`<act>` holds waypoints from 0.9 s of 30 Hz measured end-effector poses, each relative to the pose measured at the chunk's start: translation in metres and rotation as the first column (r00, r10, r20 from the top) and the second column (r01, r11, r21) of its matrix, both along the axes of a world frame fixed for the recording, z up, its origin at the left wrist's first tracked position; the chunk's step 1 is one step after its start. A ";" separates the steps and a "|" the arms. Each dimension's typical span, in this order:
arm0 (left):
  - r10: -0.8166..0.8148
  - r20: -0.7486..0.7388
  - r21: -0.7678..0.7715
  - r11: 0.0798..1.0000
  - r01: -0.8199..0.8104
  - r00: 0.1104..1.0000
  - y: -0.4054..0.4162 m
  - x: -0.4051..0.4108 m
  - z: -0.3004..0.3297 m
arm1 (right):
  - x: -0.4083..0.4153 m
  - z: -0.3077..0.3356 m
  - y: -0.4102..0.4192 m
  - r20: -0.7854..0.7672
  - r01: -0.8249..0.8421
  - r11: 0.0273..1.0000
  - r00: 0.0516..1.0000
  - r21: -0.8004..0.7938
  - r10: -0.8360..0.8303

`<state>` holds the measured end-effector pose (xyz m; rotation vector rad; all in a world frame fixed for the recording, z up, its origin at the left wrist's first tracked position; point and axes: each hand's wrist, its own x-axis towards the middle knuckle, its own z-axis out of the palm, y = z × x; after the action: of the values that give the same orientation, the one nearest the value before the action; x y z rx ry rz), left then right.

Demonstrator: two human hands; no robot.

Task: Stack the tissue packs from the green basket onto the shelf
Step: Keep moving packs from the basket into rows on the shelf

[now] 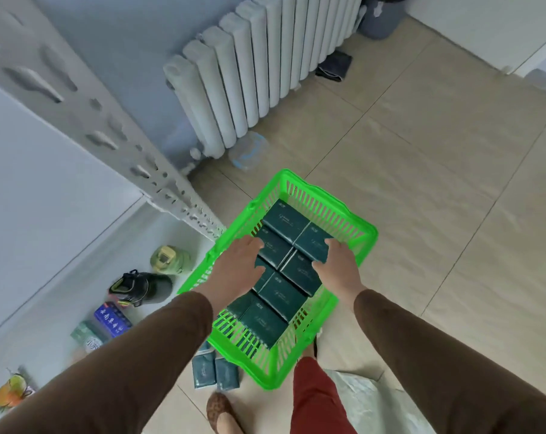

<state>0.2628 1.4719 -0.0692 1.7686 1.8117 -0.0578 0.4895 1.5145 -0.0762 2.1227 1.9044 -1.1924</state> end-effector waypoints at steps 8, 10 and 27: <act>-0.238 -0.329 -0.012 0.969 0.248 0.914 0.141 0.039 -0.104 | 0.022 -0.095 0.073 0.264 -0.283 0.954 0.917 -0.098 0.299; -0.350 -0.415 -0.017 0.926 0.377 0.840 0.158 0.047 -0.124 | 0.024 -0.111 0.077 0.265 -0.293 0.947 0.910 -0.131 0.318; 0.239 -0.203 0.037 0.971 -0.236 0.949 -0.010 -0.016 -0.025 | 0.004 0.002 0.027 0.065 -0.310 0.944 0.950 0.115 0.305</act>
<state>0.2469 1.4616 -0.0939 1.5877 2.1673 -0.1390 0.4934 1.5411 -0.0745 1.7922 2.2364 -0.9770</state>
